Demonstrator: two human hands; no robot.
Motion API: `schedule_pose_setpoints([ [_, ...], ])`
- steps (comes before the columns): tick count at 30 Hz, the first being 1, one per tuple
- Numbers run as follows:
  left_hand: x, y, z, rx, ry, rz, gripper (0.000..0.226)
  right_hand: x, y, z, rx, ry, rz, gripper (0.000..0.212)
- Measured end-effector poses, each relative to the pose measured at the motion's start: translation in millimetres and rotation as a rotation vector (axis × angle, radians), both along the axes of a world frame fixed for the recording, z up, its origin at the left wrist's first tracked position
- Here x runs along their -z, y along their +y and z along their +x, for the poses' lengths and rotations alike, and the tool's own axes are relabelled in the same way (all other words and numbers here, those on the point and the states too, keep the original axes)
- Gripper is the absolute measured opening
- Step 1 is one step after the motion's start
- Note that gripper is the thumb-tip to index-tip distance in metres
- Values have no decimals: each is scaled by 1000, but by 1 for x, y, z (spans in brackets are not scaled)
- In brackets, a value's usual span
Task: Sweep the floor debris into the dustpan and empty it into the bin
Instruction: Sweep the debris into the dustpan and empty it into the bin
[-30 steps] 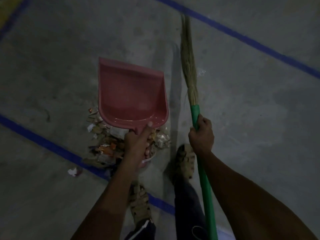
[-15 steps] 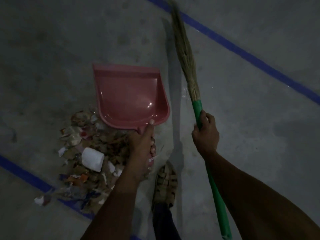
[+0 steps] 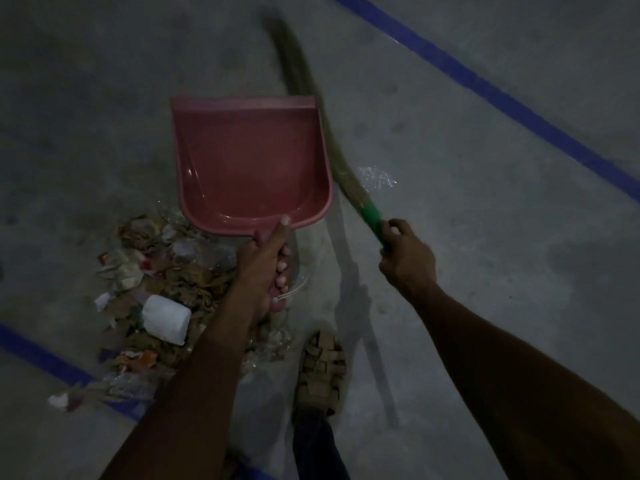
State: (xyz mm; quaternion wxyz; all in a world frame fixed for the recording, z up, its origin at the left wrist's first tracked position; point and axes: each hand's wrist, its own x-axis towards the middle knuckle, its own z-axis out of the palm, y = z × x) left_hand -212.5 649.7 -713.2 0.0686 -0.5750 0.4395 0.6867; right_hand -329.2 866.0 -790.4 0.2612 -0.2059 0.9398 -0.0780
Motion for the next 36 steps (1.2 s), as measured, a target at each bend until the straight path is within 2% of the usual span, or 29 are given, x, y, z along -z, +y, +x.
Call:
schedule_pose_setpoints([
  [4,5,5,20,-26,2,19,53,4,26,78,-91,-78,-86,58],
  [9,9,14,52,-45,-18,19,53,-5,51,146,-54,-72,-145,58],
  [17,-6,17,106,-16,-42,47,56,-23,69,159,245,178,-29,54],
  [22,-23,7,148,23,10,33,53,-26,60,167,415,110,124,54],
  [25,-29,-2,181,67,1,7,55,-30,51,191,346,28,146,53],
  [29,-37,-18,234,62,18,1,70,-39,30,246,163,-63,56,58],
  [33,-49,-31,293,16,3,-14,52,-49,19,302,29,-73,-77,64],
  [36,-55,-40,348,-9,6,-10,49,-67,17,347,-46,-31,-169,61],
])
